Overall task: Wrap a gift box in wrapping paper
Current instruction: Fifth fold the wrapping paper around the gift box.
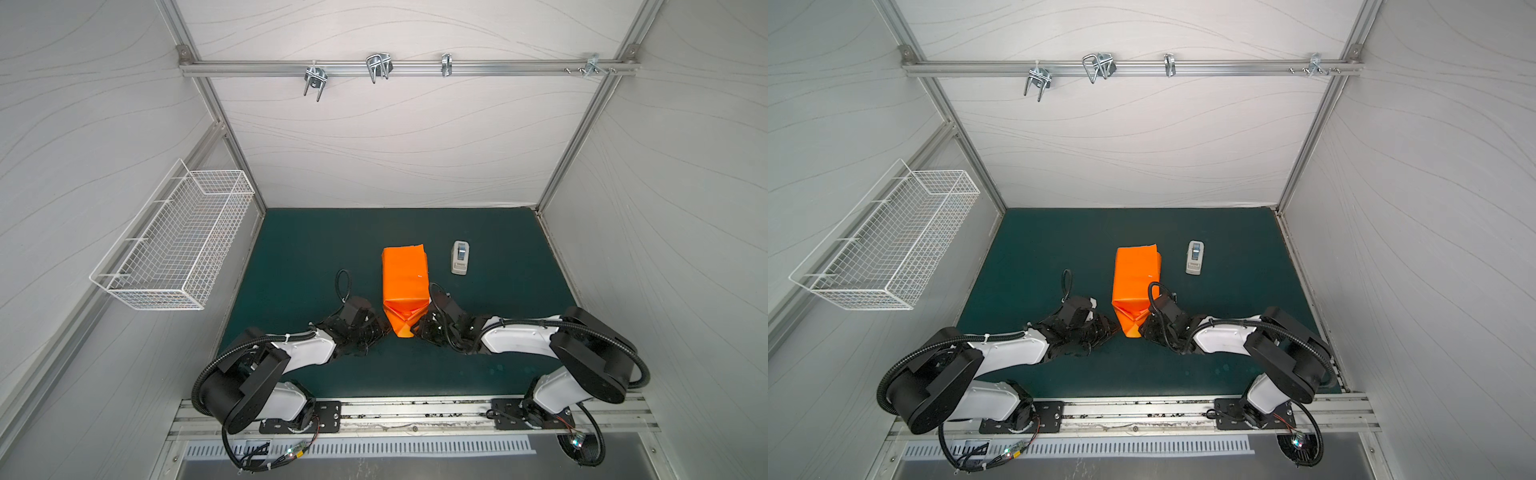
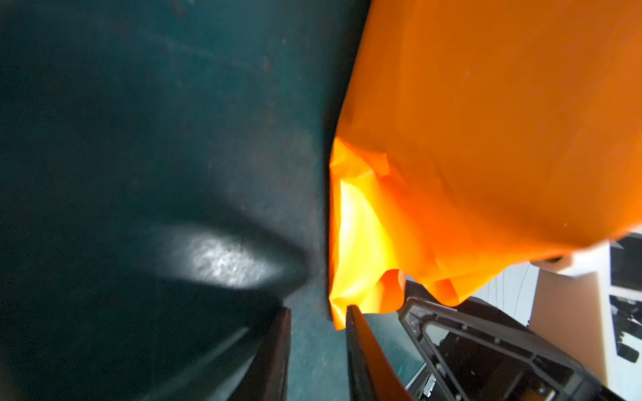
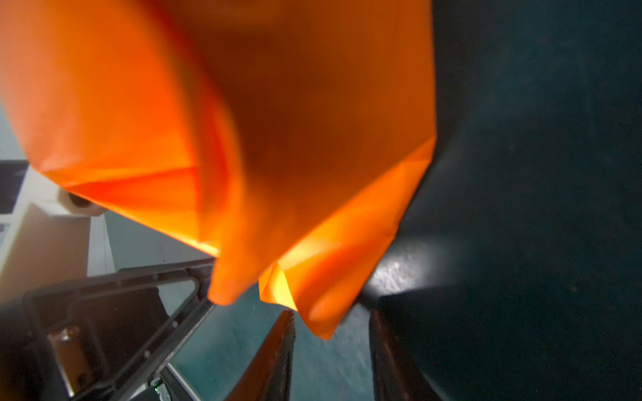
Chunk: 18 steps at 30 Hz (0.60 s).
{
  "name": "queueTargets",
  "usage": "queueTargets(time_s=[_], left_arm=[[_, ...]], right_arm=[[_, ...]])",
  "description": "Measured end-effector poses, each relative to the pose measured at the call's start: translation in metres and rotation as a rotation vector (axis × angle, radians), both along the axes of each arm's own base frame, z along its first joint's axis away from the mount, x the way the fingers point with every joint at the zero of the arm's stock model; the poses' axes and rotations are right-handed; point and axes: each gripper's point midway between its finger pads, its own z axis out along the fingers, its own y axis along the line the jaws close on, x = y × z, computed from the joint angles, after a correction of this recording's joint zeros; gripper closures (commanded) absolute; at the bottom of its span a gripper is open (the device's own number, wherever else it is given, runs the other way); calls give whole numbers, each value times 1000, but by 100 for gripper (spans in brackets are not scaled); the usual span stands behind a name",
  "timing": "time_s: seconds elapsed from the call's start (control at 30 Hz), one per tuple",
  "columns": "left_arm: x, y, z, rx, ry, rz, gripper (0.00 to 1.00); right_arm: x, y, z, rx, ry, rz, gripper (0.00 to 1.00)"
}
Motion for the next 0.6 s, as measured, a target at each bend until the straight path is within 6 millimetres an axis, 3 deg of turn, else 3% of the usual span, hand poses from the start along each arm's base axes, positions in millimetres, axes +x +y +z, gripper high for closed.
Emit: queueTargets(time_s=[0.43, 0.6], left_arm=[[3, -5, 0, -21, -9, -8, 70], [6, -10, -1, -40, -13, -11, 70]], right_arm=[[11, 12, -2, 44, 2, -23, 76], [11, 12, -3, 43, 5, -25, 76]])
